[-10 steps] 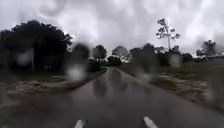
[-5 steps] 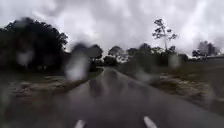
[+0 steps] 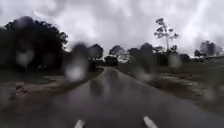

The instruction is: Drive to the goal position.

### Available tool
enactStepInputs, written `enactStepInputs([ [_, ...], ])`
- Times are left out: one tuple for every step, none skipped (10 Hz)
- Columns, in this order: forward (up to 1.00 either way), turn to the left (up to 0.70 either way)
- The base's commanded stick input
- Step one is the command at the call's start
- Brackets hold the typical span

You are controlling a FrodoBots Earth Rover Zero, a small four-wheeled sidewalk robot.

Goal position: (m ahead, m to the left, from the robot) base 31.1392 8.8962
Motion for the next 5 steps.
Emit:
enactStepInputs([
  [0.7,0.0],
  [0.7,0.0],
  [0.7,0.0],
  [0.7,0.0],
  [0.7,0.0],
])
